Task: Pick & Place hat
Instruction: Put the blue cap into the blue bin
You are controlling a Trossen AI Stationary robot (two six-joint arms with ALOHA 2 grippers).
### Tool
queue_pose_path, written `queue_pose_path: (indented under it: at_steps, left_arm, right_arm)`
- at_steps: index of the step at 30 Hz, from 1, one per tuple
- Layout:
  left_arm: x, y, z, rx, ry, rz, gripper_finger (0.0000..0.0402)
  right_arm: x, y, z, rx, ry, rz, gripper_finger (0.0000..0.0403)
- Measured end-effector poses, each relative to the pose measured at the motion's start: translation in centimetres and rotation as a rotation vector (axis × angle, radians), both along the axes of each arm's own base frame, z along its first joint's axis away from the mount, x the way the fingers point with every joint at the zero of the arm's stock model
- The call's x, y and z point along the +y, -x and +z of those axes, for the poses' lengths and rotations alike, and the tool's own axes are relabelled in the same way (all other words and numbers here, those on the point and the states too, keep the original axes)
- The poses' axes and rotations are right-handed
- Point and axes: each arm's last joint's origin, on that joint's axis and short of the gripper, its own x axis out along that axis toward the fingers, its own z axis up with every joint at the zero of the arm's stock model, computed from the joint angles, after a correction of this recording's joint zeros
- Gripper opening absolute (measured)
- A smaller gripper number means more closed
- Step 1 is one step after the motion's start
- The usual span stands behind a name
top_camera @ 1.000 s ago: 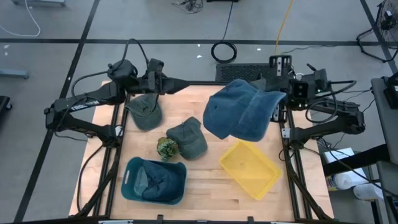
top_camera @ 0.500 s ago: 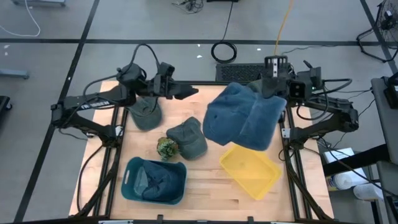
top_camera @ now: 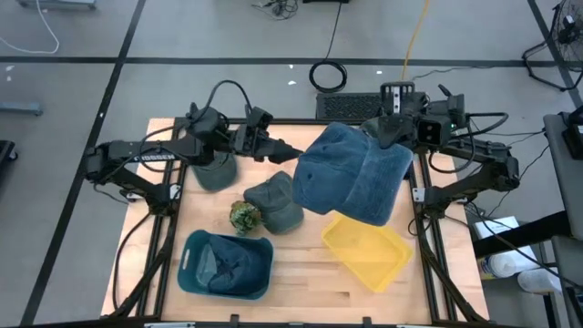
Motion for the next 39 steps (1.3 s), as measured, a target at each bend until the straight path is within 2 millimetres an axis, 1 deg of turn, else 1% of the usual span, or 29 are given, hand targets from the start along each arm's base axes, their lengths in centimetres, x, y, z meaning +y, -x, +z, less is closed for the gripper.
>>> queue_pose_path:
  at_steps: [3, 7, 13, 18, 22, 24, 26, 28, 36, 39]
  left_arm:
    - [-0.3, -0.1, 0.3, -0.050, 0.015, -0.017, 0.0326]
    - [-0.6, -0.2, 0.4, -0.077, 0.029, -0.038, 0.0320]
    - [-1.2, -0.3, 0.4, -0.079, 0.030, -0.053, 0.0310]
    - [-1.3, -0.9, -0.2, -0.053, 0.042, -0.063, 0.0316]
    - [-1.4, -0.7, 0.0, -0.074, 0.019, -0.074, 0.0318]
    - [-1.4, -0.7, 0.1, -0.077, 0.019, -0.080, 0.0309]
    - [-1.4, -0.7, 0.1, -0.073, 0.025, -0.086, 0.0290]
    - [-1.4, -0.6, 0.1, -0.074, 0.027, -0.094, 0.0262]
    - [-1.5, -0.6, 0.1, -0.070, 0.028, -0.108, 0.0124]
    - [-1.5, -0.6, 0.1, -0.070, 0.026, -0.111, 0.0079]
  right_arm:
    - [-0.1, -0.2, -0.1, 0.009, -0.001, 0.000, 0.0000]
    - [-0.1, -0.6, -0.3, 0.014, -0.002, 0.002, 0.0000]
    - [-0.2, -1.1, -0.6, 0.028, -0.006, 0.001, 0.0000]
    - [-0.4, -1.8, -1.0, 0.038, -0.009, -0.003, 0.0000]
    - [-0.5, -2.2, -1.3, 0.056, -0.015, -0.001, 0.0000]
    - [-0.5, -2.3, -1.3, 0.065, -0.020, 0.004, 0.0000]
    - [-0.5, -2.4, -1.4, 0.069, -0.021, 0.005, 0.0000]
    - [-0.5, -2.3, -1.3, 0.067, -0.021, 0.004, 0.0000]
    - [-0.5, -2.3, -1.3, 0.080, -0.029, 0.015, 0.0000]
    - [-0.5, -2.3, -1.3, 0.086, -0.033, 0.019, 0.0000]
